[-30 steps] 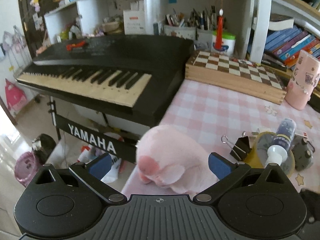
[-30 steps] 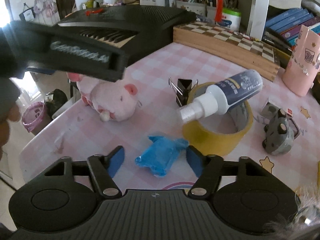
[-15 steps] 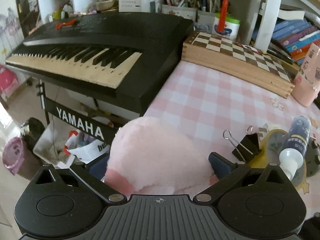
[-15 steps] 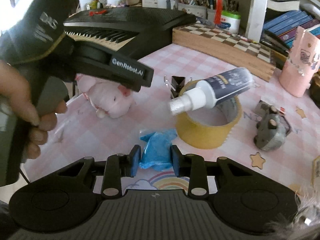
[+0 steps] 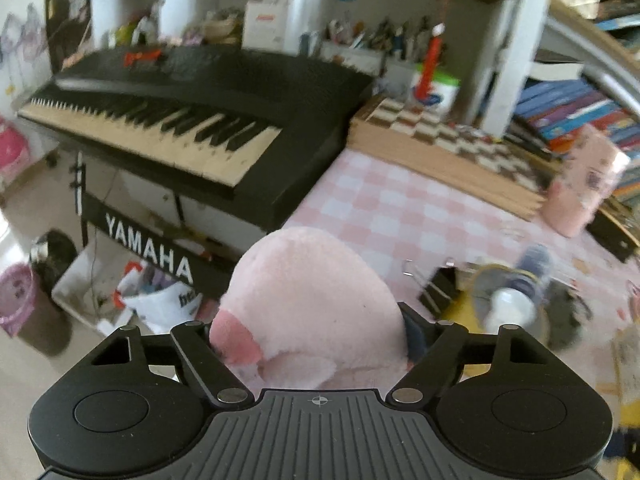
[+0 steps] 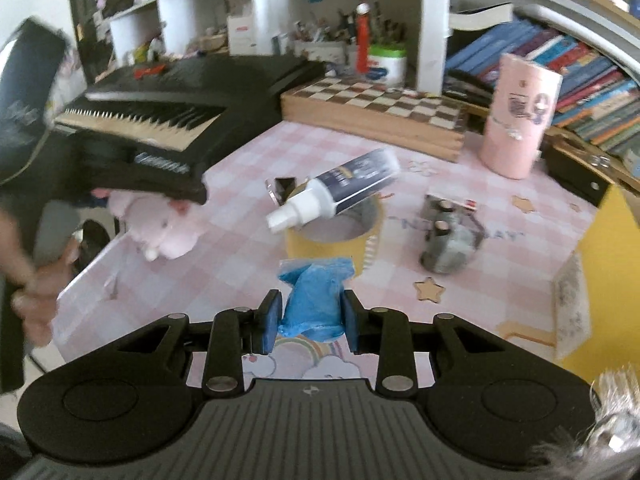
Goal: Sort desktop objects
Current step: 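Carry the pig with the left tool and the blue toy with the right tool toward the yellow box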
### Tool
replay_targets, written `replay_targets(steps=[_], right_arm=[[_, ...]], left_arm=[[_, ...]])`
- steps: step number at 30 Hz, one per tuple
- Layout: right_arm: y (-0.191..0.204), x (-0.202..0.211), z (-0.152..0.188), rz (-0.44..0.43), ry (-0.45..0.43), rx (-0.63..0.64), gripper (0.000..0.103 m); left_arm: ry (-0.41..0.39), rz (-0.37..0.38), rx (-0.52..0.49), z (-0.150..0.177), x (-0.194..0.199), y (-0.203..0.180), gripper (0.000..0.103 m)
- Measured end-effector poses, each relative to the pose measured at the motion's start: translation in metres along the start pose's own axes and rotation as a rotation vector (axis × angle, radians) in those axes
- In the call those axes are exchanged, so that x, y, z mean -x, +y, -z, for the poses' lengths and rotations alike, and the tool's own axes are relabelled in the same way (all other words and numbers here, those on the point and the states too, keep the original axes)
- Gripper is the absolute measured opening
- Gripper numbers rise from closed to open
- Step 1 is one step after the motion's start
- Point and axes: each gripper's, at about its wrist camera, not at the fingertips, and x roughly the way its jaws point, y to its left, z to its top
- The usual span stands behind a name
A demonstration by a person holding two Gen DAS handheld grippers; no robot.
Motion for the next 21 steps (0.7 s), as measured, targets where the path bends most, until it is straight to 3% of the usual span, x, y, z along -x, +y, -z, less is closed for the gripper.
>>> replay_targets(steps=[12, 21], right_arm=[[-0.002, 0.064, 0.015, 0.045, -0.083, -0.071, 0.030], [-0.003, 0.098, 0.048, 0.084, -0.063, -0.150, 0.030]], left_arm=[[-0.097, 0.162, -0.190, 0.030, 0.079, -0.029, 0.080], [-0.092, 0.255, -0.273, 0.067, 0.112, -0.042, 0.080]])
